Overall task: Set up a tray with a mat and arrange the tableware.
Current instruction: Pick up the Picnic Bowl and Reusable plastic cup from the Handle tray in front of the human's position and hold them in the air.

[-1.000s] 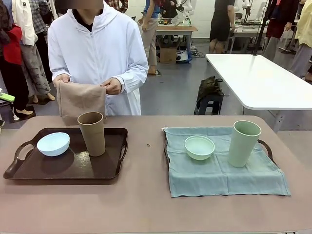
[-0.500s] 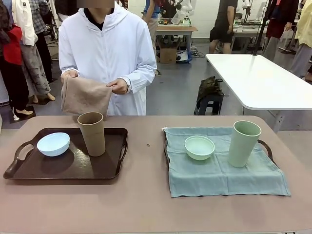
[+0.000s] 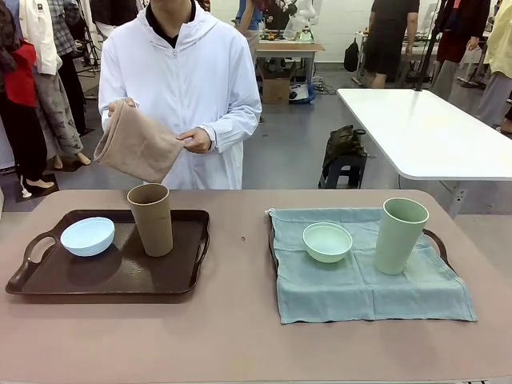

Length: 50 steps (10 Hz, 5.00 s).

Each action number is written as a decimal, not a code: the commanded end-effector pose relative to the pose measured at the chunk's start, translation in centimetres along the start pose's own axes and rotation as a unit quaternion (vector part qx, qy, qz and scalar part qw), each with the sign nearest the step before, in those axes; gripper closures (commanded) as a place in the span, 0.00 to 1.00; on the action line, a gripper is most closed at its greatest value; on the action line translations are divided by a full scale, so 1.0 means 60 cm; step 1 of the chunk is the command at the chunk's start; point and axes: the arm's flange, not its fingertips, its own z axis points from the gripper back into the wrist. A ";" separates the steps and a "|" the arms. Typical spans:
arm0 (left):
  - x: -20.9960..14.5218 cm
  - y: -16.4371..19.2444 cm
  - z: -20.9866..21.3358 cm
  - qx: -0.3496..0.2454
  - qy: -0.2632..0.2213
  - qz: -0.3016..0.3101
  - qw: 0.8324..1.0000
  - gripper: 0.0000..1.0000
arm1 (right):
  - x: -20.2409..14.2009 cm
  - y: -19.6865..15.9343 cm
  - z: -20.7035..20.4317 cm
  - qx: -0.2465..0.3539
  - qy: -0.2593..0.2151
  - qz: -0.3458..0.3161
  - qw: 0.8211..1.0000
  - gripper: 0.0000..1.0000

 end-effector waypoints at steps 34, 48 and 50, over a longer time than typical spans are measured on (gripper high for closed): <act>0.089 -0.239 -0.117 0.254 0.076 -0.017 0.964 0.14 | -0.020 0.520 -0.858 -0.101 -0.002 0.714 0.693 0.00; 0.126 -0.170 -0.216 0.322 0.063 -0.105 0.939 0.14 | 0.120 0.609 -1.034 -0.168 0.030 0.689 0.704 0.00; 0.126 -0.170 -0.216 0.322 0.063 -0.105 0.939 0.14 | 0.120 0.609 -1.034 -0.168 0.030 0.689 0.704 0.00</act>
